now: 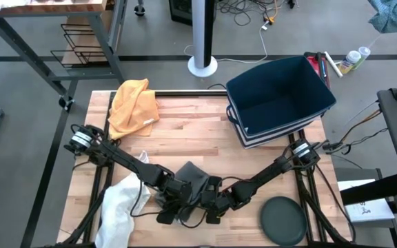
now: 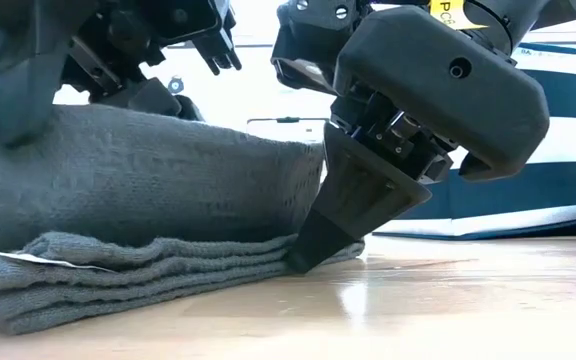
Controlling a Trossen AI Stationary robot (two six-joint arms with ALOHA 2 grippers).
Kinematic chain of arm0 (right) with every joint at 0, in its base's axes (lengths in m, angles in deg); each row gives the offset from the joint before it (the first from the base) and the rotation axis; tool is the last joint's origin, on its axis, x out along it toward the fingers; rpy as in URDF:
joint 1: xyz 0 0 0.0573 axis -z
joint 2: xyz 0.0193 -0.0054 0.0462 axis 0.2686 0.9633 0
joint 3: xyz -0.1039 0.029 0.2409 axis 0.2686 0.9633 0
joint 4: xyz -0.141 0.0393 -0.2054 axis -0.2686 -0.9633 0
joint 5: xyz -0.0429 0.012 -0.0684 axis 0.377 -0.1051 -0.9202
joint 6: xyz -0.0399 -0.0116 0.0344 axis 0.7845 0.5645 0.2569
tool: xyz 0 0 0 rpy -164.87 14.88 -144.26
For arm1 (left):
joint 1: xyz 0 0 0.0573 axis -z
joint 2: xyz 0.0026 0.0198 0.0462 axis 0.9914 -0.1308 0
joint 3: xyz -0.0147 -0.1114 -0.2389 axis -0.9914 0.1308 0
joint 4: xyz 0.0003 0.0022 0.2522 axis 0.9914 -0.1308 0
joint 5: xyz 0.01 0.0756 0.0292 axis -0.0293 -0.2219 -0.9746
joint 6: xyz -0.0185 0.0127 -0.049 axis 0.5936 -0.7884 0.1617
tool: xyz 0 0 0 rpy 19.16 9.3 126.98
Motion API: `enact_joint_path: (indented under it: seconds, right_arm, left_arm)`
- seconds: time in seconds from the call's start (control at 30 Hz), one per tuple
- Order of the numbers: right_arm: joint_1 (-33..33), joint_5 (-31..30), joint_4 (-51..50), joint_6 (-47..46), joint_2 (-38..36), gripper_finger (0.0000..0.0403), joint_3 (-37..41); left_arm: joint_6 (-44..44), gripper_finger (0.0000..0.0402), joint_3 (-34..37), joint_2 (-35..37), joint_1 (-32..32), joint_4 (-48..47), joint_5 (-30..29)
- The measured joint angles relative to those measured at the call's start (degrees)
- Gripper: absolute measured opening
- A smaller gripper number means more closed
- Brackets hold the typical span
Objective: Fold kitchen towel into neat rectangle
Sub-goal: Fold the gray towel
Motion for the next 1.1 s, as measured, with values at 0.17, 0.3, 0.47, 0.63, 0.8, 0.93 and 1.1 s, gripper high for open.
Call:
enact_joint_path:
  seconds: [0.17,0.3,0.47,0.63,0.8,0.93,1.1]
  right_arm:
    - [0.0,0.0,0.0,-0.3,0.0,0.0000,0.0]
    - [0.0,0.0,0.0,-0.4,0.0,0.0000,0.0]
    - [0.0,0.0,0.0,-0.4,0.0,0.0000,0.0]
    - [0.0,0.0,-0.1,-0.5,0.0,0.0000,-0.1]
    - [0.0,0.0,-1.7,-0.8,-0.4,0.0000,-0.1]
    - [0.0,0.1,-4.9,-2.6,-1.8,0.0000,-0.2]
    - [-0.1,1.5,-10.1,-3.3,-4.3,0.0000,-0.2]
  left_arm:
    - [0.3,0.0185,0.0,0.1,0.0,0.0,-3.6]
    - [0.3,0.0213,-0.1,0.2,0.0,0.0,-3.9]
    - [0.4,0.0235,-0.7,2.1,0.0,0.0,-5.5]
    - [0.9,0.0231,-1.3,6.9,0.0,-3.4,-10.1]
    - [3.0,0.0209,-0.8,11.6,1.3,-12.0,-21.2]
    - [5.0,0.0188,0.9,12.3,2.6,-12.3,-25.7]
    - [7.2,0.0166,3.2,12.3,3.9,-11.1,-26.2]
